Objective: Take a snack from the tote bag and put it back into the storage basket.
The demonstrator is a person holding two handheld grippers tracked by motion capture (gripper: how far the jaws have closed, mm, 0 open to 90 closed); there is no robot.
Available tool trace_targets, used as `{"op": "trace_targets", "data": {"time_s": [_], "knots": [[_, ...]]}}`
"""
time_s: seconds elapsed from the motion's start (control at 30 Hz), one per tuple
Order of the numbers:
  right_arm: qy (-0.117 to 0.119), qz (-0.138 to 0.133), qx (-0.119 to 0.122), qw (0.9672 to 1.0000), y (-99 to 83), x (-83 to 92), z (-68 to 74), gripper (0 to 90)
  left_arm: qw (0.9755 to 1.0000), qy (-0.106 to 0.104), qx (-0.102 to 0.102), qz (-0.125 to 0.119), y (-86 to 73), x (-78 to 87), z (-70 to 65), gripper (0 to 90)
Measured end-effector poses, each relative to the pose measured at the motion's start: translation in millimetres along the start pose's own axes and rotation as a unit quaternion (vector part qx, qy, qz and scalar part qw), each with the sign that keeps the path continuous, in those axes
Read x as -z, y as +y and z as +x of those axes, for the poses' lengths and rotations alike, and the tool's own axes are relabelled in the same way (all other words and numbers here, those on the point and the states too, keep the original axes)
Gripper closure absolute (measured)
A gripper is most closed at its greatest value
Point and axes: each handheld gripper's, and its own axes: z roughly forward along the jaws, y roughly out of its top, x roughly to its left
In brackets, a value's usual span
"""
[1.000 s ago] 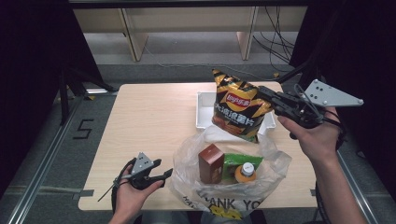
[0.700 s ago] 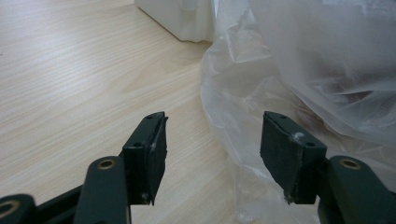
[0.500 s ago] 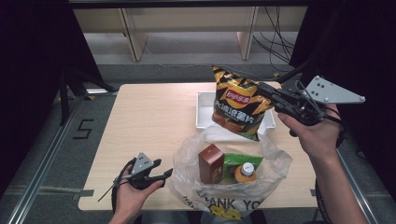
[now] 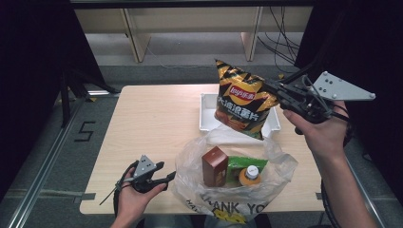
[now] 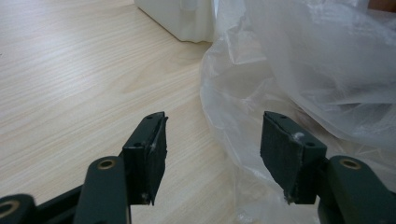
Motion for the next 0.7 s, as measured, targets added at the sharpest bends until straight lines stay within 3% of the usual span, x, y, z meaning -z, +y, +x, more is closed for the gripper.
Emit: {"op": "trace_targets", "data": {"time_s": [0.43,0.47,0.6,0.7], "knots": [[-0.012,0.0,0.005,0.9999,5.2,-4.1,-10.6,90.0,1.0,0.003,0.001,-0.005,0.9,1.9,0.3,40.7],[-0.006,0.005,-0.004,1.0,5.1,-4.5,-10.6,90.0,1.0,0.002,0.003,-0.004,0.9,2.0,1.0,40.7],[-0.01,0.001,0.001,0.9999,6.7,-6.6,-16.1,90.0,1.0,0.002,0.005,-0.004,-0.1,0.7,1.3,40.7],[-0.011,0.001,-0.009,0.9999,7.7,-7.9,-18.7,90.0,1.0,0.004,0.004,-0.002,0.2,1.5,0.4,40.7]]}}
